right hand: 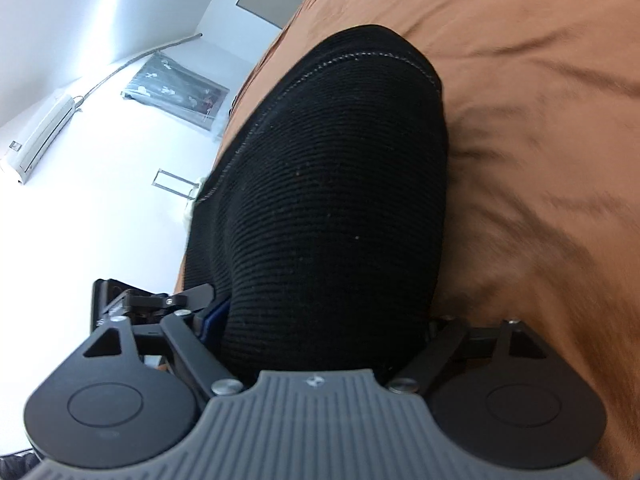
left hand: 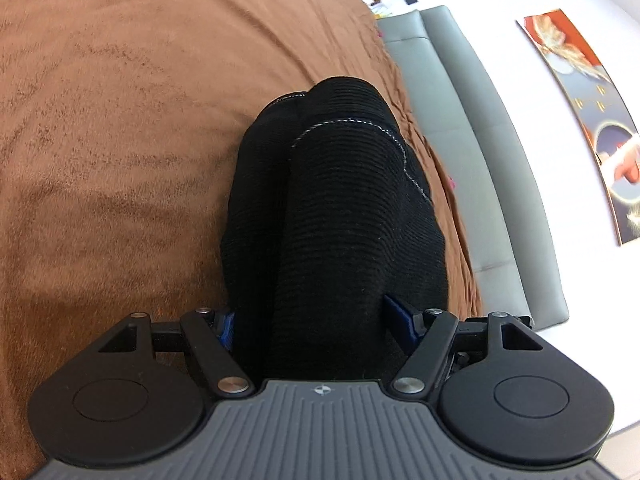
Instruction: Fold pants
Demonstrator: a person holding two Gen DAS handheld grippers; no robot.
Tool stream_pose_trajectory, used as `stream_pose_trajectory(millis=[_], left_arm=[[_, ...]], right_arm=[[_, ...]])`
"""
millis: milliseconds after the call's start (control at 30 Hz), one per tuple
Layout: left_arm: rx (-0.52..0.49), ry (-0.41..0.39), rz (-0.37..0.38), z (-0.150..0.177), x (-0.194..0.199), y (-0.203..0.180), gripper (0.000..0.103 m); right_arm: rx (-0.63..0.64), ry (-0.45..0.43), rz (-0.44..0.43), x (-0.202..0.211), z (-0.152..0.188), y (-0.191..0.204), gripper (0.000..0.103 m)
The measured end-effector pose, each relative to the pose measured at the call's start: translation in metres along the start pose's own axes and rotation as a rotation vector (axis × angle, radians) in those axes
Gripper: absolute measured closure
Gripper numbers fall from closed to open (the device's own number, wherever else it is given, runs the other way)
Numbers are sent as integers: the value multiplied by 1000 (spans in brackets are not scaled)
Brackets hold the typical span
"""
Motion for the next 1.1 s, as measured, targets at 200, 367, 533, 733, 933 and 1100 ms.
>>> stream_pose_trajectory(millis=[200, 367, 533, 733, 933, 1100], left_arm=[[-87, 11, -47, 35, 21, -10, 22], [-150, -50, -127, 67, 49, -17, 21], [-225, -7, -213, 92, 57, -32, 20], [-280, 46, -378, 130, 56, -39, 25], [-394, -16, -509, 164, 77, -74, 20], [-349, -132, -636, 174, 101, -99, 11]], right_arm=[[-60, -50, 21, 5, 10, 6, 19], [-77, -111, 37, 5, 16, -7, 19], [-40, -101, 167, 6, 66, -9, 22], [-14, -74, 403, -9, 112, 7, 57], [45, -199, 568, 6, 152, 72, 37], [55, -362, 611, 27, 199, 133, 11]])
Point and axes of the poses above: each gripper's, at about its wrist camera, not at the fingertips, and x roughly against the way its jaws point, y to its left, z to its underside, the point moved 7 cm from there along -x, roughly the way its jaws point, and after that the axes turned 11 degrees about y, right-handed, at the moved point
